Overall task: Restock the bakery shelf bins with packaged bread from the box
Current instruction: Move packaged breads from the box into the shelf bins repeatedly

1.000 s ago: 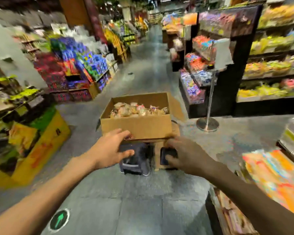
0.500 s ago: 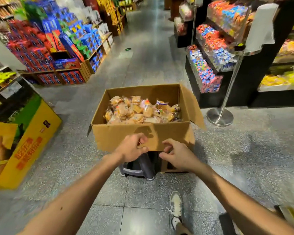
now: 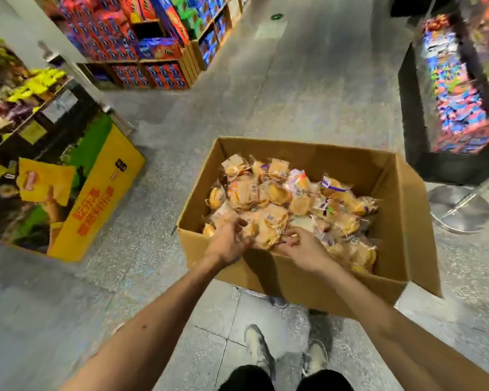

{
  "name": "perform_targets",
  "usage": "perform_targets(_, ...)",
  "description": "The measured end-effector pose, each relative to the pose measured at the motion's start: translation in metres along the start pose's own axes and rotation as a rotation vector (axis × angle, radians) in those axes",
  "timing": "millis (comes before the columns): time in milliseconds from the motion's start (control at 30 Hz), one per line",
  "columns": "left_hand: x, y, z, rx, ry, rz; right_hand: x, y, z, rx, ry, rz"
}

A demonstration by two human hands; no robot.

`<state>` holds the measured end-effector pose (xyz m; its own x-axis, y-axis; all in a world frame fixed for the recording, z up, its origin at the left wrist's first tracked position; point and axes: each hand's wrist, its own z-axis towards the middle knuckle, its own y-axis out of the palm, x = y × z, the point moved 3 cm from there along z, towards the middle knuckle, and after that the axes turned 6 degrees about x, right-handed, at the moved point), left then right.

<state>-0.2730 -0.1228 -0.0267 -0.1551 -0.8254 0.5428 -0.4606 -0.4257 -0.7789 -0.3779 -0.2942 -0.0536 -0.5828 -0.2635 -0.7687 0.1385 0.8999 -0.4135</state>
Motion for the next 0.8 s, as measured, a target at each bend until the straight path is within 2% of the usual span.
perform_targets(100,-0.026,-0.009,0.055,0.074,-0.063,0.14,-0.002,0.016,0.045,-0.006,0.062,-0.026)
perform_targets(233,-0.065,-0.002,0.117,-0.028,-0.132,0.306,0.007,0.038,0.094,0.012,0.187,-0.047)
perform_targets(333,-0.092,0.008,0.158,-0.113,-0.074,0.378,0.012,0.051,0.125,0.096,0.345,0.076)
perform_targets(433,-0.113,0.02,0.187,-0.297,-0.015,0.451,0.016,0.062,0.155,0.219,0.528,0.233)
perform_targets(533,-0.127,0.032,0.197,-0.463,0.006,0.577,0.026,0.073,0.176,0.273,0.655,0.261)
perform_targets(667,-0.133,0.04,0.21,-0.505,0.054,0.752,0.028,0.079,0.196,0.301,0.723,0.287)
perform_targets(800,-0.128,0.047,0.218,-0.499,0.116,0.763,0.033,0.086,0.21,0.32,0.782,0.319)
